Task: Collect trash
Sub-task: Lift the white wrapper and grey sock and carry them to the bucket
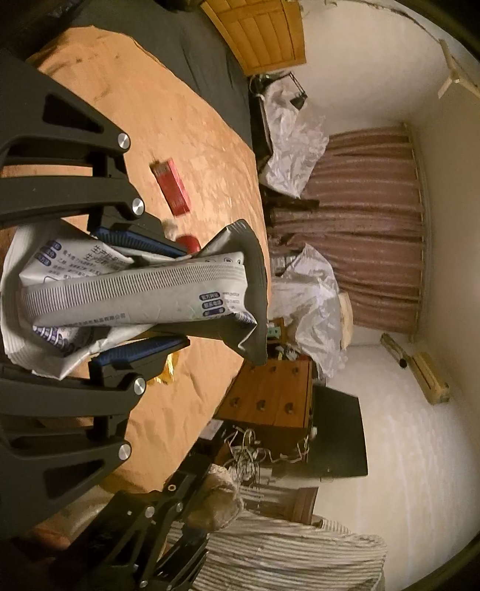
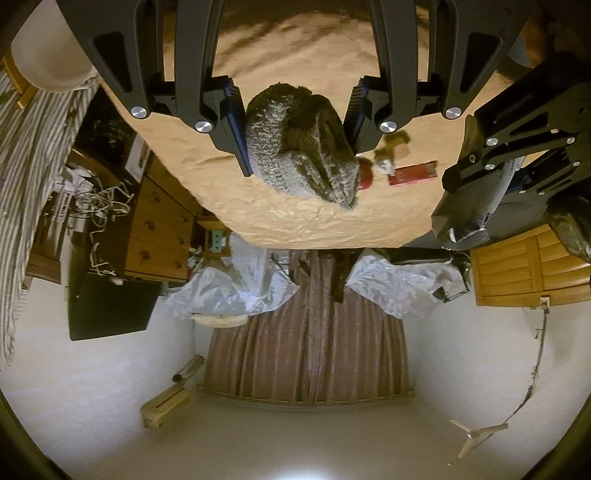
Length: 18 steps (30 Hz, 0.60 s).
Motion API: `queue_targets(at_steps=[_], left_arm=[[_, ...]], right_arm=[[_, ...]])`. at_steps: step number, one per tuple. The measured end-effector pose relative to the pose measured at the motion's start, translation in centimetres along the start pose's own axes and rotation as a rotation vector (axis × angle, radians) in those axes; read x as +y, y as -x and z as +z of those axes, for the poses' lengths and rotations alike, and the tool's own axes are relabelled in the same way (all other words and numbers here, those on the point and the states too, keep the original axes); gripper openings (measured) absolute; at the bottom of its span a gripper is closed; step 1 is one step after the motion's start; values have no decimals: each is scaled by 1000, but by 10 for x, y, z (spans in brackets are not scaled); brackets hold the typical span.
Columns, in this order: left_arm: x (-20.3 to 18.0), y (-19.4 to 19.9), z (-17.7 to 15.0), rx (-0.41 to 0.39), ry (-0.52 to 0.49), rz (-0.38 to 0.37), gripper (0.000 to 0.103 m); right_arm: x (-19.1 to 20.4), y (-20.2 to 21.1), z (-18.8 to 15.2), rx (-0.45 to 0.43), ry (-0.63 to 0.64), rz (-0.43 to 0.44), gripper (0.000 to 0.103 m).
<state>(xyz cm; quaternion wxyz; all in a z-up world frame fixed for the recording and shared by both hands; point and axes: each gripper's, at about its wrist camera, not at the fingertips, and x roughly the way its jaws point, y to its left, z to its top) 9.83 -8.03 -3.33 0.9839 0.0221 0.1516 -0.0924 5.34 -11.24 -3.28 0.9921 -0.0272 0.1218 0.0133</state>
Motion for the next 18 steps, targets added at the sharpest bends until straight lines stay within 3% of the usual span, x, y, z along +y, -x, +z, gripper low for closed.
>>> queue_targets(at_steps=[7,18], left_arm=[[-42,-15,8,30,-38,-106,41],[-129,-44,24,109,-80,-313,41]], right_arm=[[-50,15,8,18,-3,-76,46],[-185,40,-4,152,-83,-219,46]])
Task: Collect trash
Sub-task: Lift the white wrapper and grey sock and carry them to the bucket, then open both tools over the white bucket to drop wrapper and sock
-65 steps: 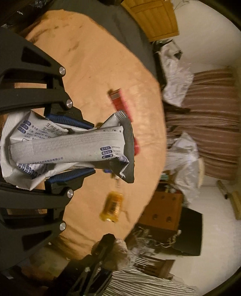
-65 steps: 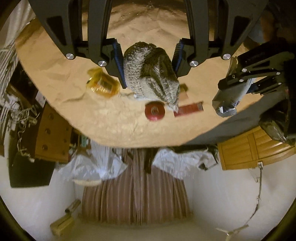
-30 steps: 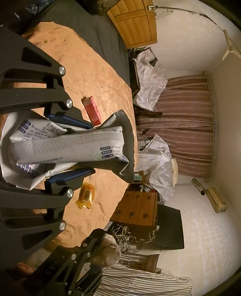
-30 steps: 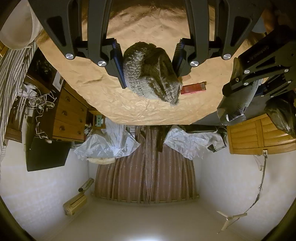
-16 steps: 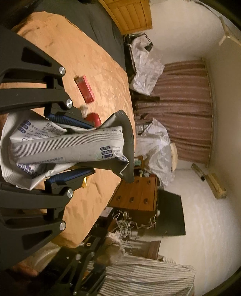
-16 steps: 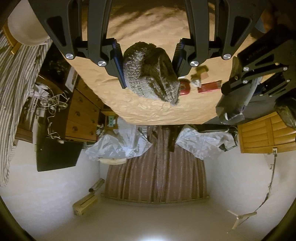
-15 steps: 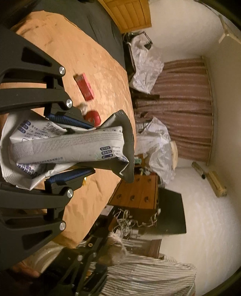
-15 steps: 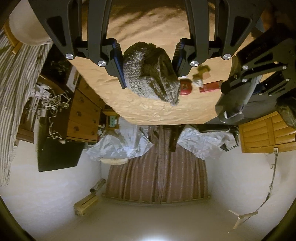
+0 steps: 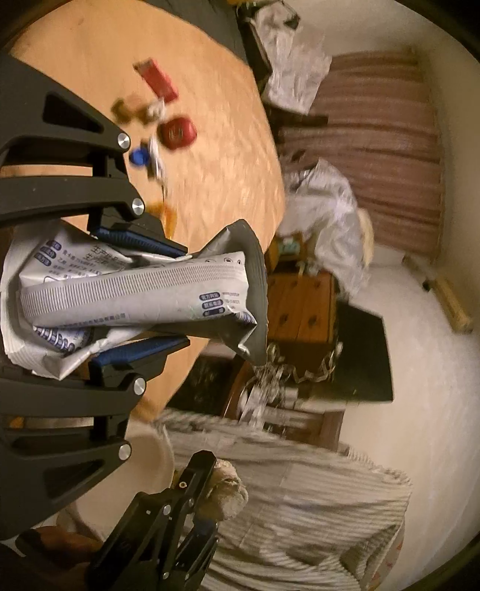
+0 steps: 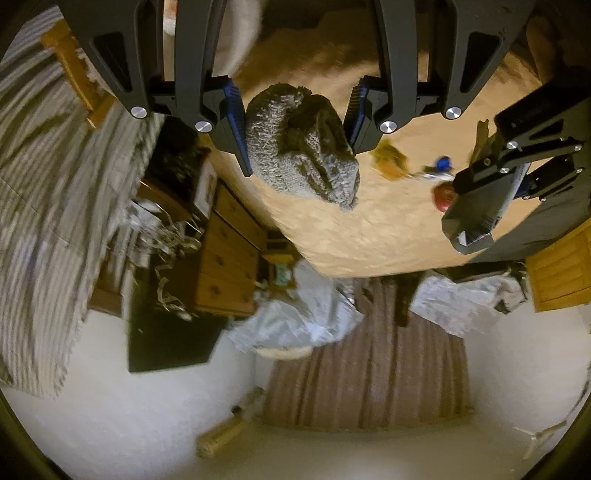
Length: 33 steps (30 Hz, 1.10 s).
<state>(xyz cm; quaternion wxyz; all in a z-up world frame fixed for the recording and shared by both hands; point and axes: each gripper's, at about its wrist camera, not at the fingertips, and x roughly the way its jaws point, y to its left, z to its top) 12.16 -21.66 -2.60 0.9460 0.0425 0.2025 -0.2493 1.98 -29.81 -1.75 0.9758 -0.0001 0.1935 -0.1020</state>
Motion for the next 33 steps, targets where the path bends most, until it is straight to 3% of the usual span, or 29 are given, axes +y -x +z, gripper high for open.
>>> queue_targets(at_steps=[11,17,24,29,33], left_arm=[[-106,-70,5,182,-51,-237,41],[-166,-109,-13,338,-84,-339,41],[-209,-148,-38,493,-112,-386,41],[-218,-159,-43,527,-129,-375,41],[-215,-164,-42,539,-122,-369,41]], right_arm=[[-151,-17,-22,182,-83,-140,46],[-226,-44,-48,362,-120,-150,47],[-272,-76,-82,526,-158,-119,47],[-290,-94,-97,579,-176,-106,47],[-282,-93,-103,590,-178,-99,47]])
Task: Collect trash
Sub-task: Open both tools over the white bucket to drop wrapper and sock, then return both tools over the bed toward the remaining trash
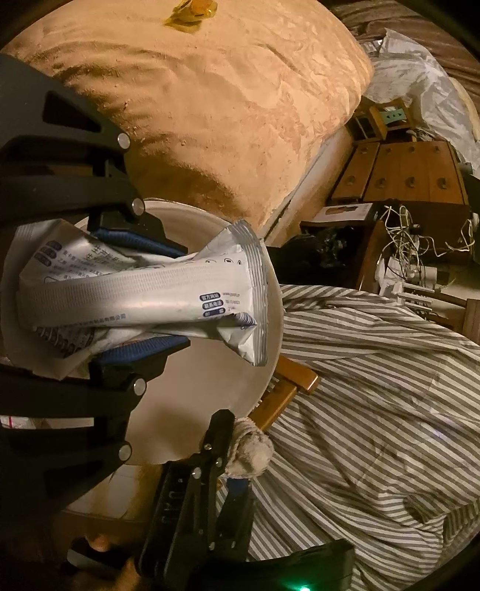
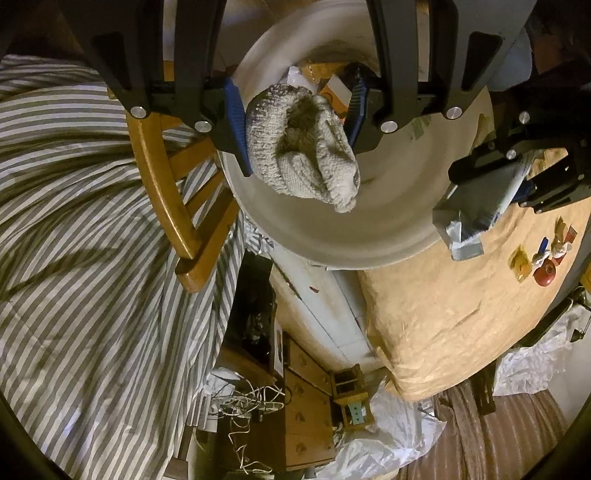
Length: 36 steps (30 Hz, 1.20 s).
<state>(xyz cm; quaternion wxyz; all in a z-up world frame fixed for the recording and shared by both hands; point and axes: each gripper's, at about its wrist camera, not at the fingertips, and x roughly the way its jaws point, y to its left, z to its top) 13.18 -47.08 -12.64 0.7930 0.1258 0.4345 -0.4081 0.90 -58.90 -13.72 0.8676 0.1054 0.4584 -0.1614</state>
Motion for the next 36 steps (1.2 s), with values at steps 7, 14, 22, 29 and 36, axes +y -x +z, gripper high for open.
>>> queue_targets(at_steps=[7,14,22,29,36], left_arm=[[5,-4,2,11,9,7,41],[10,-4,1,10,14,19,43],[18,-1,0,-11,33,63,78],[29,3,-4,-10,50,63,78],[42,24,-17,-46,42,72,78]], right_arm=[[4,0,-8,2,-14,-2,47],[5,-2,-9,4,-21,1,47],[5,5,-9,-43,-46,14,66],[9,15,-10,-71,-59,23,66],[21,36,-18,-140,-63,38,72]])
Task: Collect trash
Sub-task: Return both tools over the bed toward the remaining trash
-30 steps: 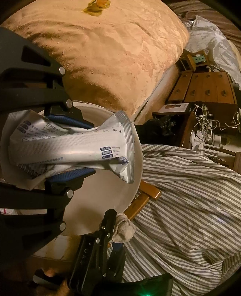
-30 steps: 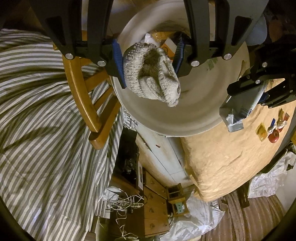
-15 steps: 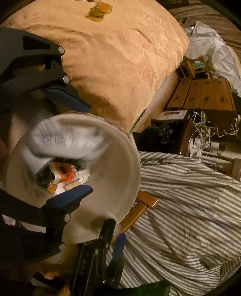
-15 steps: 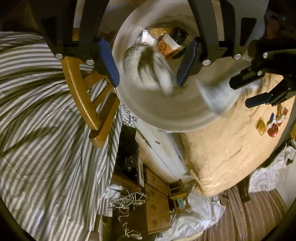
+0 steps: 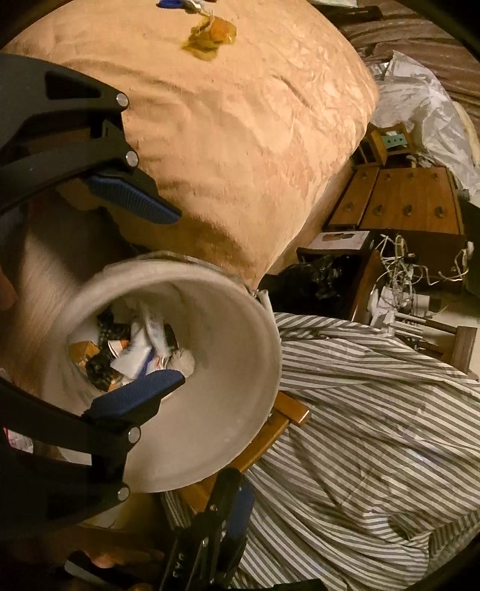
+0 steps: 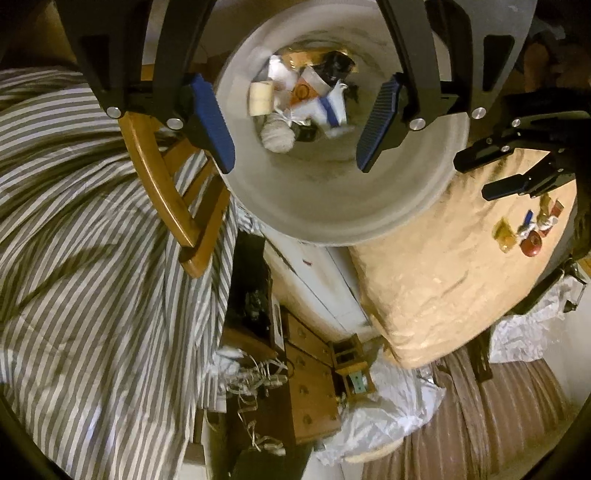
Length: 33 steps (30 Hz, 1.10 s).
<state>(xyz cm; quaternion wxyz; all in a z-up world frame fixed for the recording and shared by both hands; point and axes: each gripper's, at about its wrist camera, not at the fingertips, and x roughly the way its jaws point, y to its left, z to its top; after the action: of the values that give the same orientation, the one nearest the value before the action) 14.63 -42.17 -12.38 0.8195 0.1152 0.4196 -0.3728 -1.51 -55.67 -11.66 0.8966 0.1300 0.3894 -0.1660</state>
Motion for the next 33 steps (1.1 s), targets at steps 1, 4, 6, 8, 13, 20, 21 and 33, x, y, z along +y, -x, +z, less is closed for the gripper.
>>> queue_targets(at_steps=[1,4,6,8,13,20,21,33], left_arm=[[5,5,-2,-9,1,6,78],[23,17,-11,-26,17,18,78],[36,25,-17,-35,34,32,78],[50,35,-24,-49,51,57,78],[87,61,-42,-87,89,122,78],[170,84,-81,-91,186,232,78],[184,86,-87,-88,206,256,78],[443,122,-150,-83,575,520,86]], right_arm=[[9,7,-2,-28,11,-2,73],[37,26,-8,-107,56,1,78],[53,35,-11,-152,79,10,82],[77,45,-16,-199,92,44,84],[133,57,-24,-261,161,117,89],[229,40,-40,-226,260,261,90],[239,36,-41,-215,268,272,90],[355,-37,-49,-63,354,401,91]])
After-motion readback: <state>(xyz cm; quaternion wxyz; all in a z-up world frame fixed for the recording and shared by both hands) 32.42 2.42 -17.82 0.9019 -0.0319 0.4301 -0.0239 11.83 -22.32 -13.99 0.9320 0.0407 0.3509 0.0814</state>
